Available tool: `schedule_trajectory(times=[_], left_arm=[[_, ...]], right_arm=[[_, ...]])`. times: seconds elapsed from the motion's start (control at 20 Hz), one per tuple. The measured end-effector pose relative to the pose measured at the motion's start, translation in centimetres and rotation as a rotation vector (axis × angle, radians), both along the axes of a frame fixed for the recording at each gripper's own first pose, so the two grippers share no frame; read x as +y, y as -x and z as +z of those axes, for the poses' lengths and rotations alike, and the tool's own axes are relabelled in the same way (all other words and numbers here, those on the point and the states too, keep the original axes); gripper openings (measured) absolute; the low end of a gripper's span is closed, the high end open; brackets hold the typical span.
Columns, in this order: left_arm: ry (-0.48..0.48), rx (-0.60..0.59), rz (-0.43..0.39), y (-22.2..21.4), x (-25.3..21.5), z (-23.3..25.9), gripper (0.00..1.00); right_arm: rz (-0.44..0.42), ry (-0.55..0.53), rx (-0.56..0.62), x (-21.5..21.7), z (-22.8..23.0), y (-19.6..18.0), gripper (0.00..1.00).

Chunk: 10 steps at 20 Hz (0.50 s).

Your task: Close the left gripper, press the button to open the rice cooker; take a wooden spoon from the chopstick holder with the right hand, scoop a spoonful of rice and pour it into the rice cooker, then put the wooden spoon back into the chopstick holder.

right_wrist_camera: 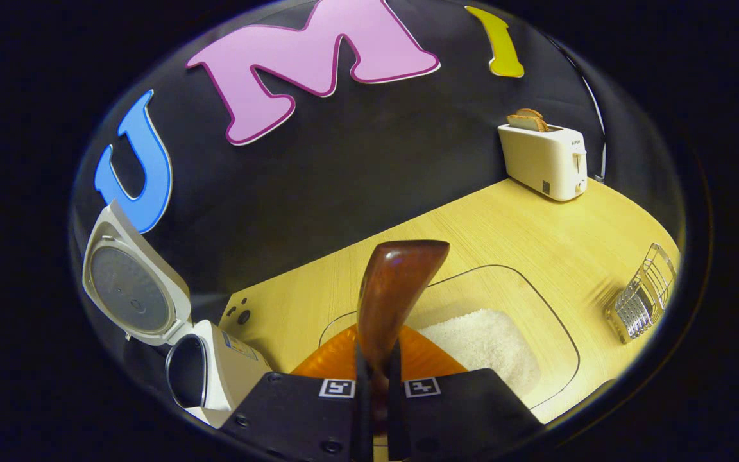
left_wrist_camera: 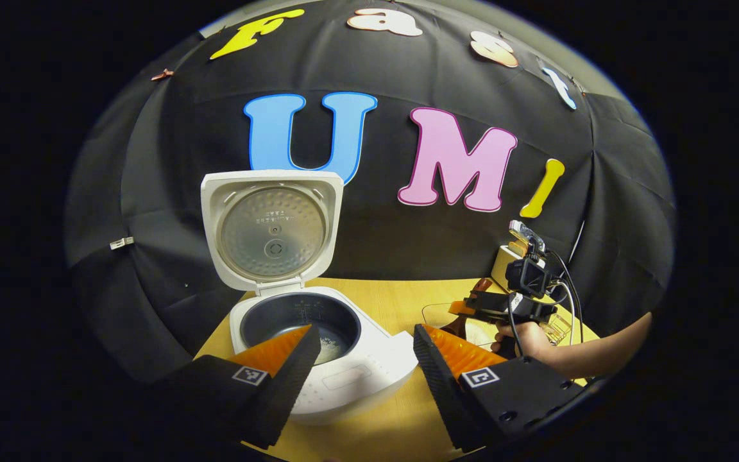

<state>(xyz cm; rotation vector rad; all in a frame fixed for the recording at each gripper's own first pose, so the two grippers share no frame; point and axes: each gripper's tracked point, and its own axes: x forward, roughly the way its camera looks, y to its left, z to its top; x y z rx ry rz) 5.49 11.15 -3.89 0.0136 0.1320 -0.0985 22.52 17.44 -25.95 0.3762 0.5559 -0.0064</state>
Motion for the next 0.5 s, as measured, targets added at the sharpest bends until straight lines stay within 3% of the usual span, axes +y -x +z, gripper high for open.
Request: schedule_trajectory(times=[0.5], left_arm=[[-0.002,-0.011,0.035,0.7,0.9,0.7,0.94]], right_arm=[[-0.066,-0.112,-0.012,-2.0,2.6,0.7,0.13]])
